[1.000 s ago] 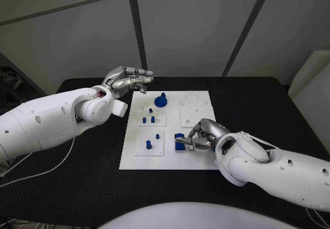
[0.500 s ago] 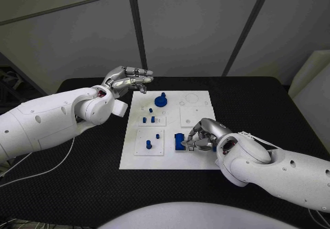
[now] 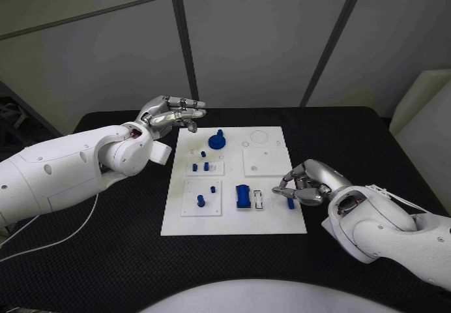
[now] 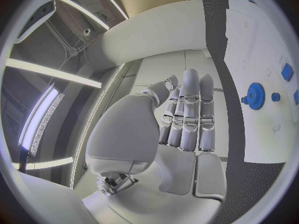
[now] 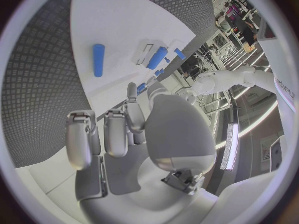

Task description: Assemble the parts on the task board

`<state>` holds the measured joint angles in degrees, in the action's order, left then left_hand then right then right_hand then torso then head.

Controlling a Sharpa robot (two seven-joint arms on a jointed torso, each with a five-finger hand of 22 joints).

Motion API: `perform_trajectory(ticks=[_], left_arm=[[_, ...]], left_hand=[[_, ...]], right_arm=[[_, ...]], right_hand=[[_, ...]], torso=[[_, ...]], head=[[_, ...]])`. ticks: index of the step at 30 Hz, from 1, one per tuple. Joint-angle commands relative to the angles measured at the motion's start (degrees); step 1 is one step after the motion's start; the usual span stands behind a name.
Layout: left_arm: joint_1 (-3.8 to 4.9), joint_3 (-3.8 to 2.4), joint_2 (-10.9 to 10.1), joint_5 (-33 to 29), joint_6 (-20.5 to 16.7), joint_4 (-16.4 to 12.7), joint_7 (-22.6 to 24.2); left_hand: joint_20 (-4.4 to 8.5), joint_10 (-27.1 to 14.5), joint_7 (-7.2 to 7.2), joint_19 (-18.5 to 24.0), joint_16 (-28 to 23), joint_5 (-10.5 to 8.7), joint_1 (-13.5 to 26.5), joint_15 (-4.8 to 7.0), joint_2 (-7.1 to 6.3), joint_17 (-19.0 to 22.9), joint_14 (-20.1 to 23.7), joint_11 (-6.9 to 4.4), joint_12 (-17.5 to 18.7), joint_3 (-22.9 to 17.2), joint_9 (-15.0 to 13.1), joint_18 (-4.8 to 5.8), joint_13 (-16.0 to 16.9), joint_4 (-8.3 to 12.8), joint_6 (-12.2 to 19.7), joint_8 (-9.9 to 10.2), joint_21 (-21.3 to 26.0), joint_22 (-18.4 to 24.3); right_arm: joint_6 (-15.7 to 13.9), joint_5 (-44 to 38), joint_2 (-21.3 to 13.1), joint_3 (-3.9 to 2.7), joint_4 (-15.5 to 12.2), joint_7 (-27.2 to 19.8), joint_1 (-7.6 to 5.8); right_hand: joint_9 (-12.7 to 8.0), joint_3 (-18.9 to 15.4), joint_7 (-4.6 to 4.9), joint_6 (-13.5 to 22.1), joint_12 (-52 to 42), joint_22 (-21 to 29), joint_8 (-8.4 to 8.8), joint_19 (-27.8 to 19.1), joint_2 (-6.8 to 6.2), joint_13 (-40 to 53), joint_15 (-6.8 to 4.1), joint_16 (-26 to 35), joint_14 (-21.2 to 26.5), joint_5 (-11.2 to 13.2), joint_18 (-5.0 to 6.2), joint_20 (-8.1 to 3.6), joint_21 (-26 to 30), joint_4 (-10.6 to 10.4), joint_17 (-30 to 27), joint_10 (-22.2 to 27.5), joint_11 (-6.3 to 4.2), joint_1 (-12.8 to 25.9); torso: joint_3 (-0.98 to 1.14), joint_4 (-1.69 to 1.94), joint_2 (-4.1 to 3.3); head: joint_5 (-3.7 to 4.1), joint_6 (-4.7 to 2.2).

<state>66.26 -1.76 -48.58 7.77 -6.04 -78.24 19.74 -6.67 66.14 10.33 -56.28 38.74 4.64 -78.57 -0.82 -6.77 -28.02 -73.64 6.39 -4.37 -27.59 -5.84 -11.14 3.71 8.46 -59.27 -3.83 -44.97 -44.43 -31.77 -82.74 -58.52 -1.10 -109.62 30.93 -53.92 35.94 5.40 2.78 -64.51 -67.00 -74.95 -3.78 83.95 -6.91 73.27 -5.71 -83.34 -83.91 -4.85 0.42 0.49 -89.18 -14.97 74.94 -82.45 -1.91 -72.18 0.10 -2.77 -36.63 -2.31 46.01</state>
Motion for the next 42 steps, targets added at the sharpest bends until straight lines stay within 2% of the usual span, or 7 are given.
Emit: perform_trajectory(ticks=[1, 5, 14, 18, 33, 40, 42], left_arm=[[0.00, -0.04, 0.00, -0.20, 0.48, -0.06, 0.22], [-0.08, -0.04, 0.01, -0.20, 0.46, -0.06, 0.25], [-0.23, -0.04, 0.00, -0.20, 0.53, -0.12, 0.31], [-0.25, -0.04, -0.03, -0.20, 0.57, -0.13, 0.32], [-0.29, -0.04, -0.11, -0.20, 0.66, -0.10, 0.31], [-0.31, -0.04, -0.09, -0.20, 0.70, -0.08, 0.30], [-0.32, -0.04, -0.08, -0.20, 0.70, -0.07, 0.30]], left_hand=[[-0.09, 0.00, -0.14, 0.36, -0.21, 0.21, 0.25, -0.01, 0.46, 0.09, -0.10, -0.15, -0.05, 0.35, 0.00, 0.60, 0.02, -0.06, -0.18, 0.01, 0.35, 0.07], [-0.09, 0.00, -0.14, 0.36, -0.21, 0.21, 0.25, -0.01, 0.46, 0.09, -0.10, -0.15, -0.05, 0.35, 0.00, 0.60, 0.02, -0.06, -0.18, 0.01, 0.35, 0.07], [-0.09, 0.00, -0.14, 0.36, -0.21, 0.21, 0.25, -0.01, 0.46, 0.09, -0.10, -0.15, -0.05, 0.35, 0.00, 0.60, 0.02, -0.06, -0.18, 0.01, 0.35, 0.07], [-0.09, 0.00, -0.14, 0.36, -0.21, 0.21, 0.25, -0.01, 0.46, 0.09, -0.10, -0.15, -0.05, 0.35, 0.00, 0.60, 0.02, -0.06, -0.18, 0.01, 0.35, 0.07], [-0.09, 0.00, -0.14, 0.36, -0.21, 0.21, 0.25, -0.01, 0.46, 0.09, -0.10, -0.15, -0.05, 0.35, 0.00, 0.60, 0.02, -0.06, -0.18, 0.01, 0.35, 0.07], [-0.09, 0.00, -0.14, 0.36, -0.21, 0.21, 0.25, -0.01, 0.46, 0.09, -0.10, -0.15, -0.05, 0.35, 0.00, 0.60, 0.02, -0.06, -0.18, 0.01, 0.35, 0.07], [-0.09, 0.00, -0.14, 0.36, -0.21, 0.21, 0.25, -0.01, 0.46, 0.09, -0.10, -0.15, -0.05, 0.35, 0.00, 0.60, 0.02, -0.06, -0.18, 0.01, 0.35, 0.07]], right_arm=[[2.34, 2.26, -1.76, -0.06, 0.01, -1.38, -0.09], [5.62, 0.19, -2.79, -0.06, 0.66, 0.23, -0.07], [9.04, -4.81, -1.82, -0.01, 2.45, 3.82, 0.06], [10.37, -6.18, -1.23, 0.00, 2.94, 5.30, 0.31], [13.57, -10.80, 1.01, 0.00, 4.24, 8.36, 1.52], [14.72, -11.65, 2.24, 0.01, 4.75, 8.93, 1.93], [15.02, -12.23, 2.56, 0.01, 4.86, 9.20, 1.99]], right_hand=[[-0.79, 0.28, 0.18, 0.77, 0.36, -14.21, 0.31, 5.50, 0.19, -0.13, 0.47, 0.35, -3.33, -1.98, -0.14, 0.61, 0.16, 0.63, 1.16, 0.07, 0.49, -1.36], [-1.04, 0.26, 0.23, 0.88, 0.31, -14.34, 0.31, 5.58, 0.21, -0.06, 0.51, 0.24, -3.38, -2.25, -0.18, 0.66, 0.02, 0.71, 1.38, 0.02, 0.53, -1.48], [-1.54, -0.28, 0.23, 0.33, 0.64, -14.25, 0.11, 5.52, -0.13, -0.22, 0.59, 0.37, -3.34, -2.45, -0.15, 0.77, 0.13, 0.39, 1.16, 0.05, 0.56, -0.96], [-1.83, -0.68, 0.20, 0.04, 0.76, -14.20, 0.08, 5.49, -0.45, -0.25, 0.60, 0.44, -3.31, -2.48, -0.13, 0.81, 0.19, -0.02, 1.07, 0.05, 0.56, -0.50], [-2.18, -0.90, 0.06, -0.39, 0.99, -14.14, 0.02, 5.45, -0.91, -0.31, 0.55, 0.54, -3.28, -2.51, -0.11, 0.81, 0.26, -0.04, 0.96, 0.10, 0.46, -0.93], [-2.65, 0.89, -0.36, -1.15, 0.90, -14.31, -0.02, 5.56, 0.37, -0.08, 0.20, 0.42, -3.35, -3.75, -0.16, 0.56, 0.07, 2.74, 1.28, 0.04, 0.06, -5.64], [-2.90, 1.92, -0.50, -1.51, 0.85, -14.39, -0.01, 5.61, 0.99, 0.05, 0.04, 0.35, -3.38, -6.08, -0.19, 0.38, -0.03, 4.37, 1.45, 0.06, -0.09, -7.81]], torso=[[-0.08, -0.01, -0.06], [0.05, -0.06, -0.18], [-0.06, 0.11, -0.13], [-0.09, 0.28, -0.13], [-0.05, 0.19, -0.19], [-0.07, 0.21, -0.17], [-0.08, 0.21, -0.15]], head=[[0.43, -0.22], [0.78, -0.50], [1.68, -0.42], [1.73, -0.35], [1.48, 0.10], [1.40, 0.19], [1.34, 0.21]])
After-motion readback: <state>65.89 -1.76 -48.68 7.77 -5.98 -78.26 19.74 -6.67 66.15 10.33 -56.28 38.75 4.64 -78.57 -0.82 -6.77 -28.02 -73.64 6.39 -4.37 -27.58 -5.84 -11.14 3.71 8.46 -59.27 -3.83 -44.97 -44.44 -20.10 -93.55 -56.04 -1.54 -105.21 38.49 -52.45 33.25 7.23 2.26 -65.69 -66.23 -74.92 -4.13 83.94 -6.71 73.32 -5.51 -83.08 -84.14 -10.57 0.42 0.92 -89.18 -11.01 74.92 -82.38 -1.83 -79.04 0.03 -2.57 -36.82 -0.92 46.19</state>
